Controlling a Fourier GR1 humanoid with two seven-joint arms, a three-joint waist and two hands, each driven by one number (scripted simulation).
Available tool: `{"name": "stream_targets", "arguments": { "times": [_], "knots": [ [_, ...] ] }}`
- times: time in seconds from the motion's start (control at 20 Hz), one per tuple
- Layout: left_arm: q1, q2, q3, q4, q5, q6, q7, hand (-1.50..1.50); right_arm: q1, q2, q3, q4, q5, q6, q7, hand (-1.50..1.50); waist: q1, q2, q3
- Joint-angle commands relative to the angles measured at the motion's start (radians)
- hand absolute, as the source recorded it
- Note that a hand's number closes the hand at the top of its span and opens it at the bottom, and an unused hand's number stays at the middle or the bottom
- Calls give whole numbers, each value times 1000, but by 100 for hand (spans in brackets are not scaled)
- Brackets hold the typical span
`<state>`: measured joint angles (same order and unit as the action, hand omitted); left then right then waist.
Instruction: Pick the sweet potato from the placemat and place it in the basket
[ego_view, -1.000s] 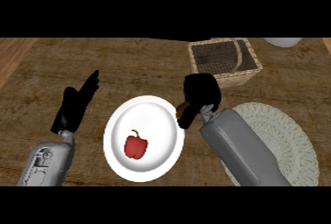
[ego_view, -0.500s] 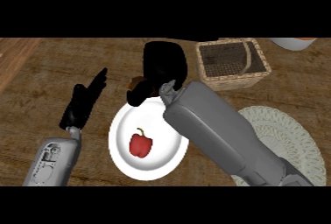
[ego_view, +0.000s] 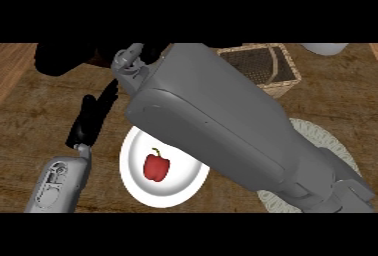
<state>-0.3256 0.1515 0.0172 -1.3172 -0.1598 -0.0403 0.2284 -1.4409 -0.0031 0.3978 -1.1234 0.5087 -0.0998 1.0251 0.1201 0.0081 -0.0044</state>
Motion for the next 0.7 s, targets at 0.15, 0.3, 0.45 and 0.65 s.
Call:
{"name": "stream_targets", "arguments": {
  "times": [0.15, 0.3, 0.45, 0.65],
  "knots": [
    [16, -1, 10, -2, -1, 12, -2, 0, -325, 3, -86, 210, -51, -112, 91, 150, -41, -2, 0],
    [38, 33, 41, -9, 17, -4, -14, 0, -436, 3, -182, 318, -57, -77, 75, 150, -56, -3, 0],
    [52, 12, 27, -16, 3, 17, -20, 0, -519, -3, -207, 425, -37, -87, 43, 150, -66, -2, 0],
    [70, 44, 52, -26, 20, -6, -27, 0, -580, -39, -223, 572, 4, -87, 20, 150, -64, 1, -1]
  ]
}}
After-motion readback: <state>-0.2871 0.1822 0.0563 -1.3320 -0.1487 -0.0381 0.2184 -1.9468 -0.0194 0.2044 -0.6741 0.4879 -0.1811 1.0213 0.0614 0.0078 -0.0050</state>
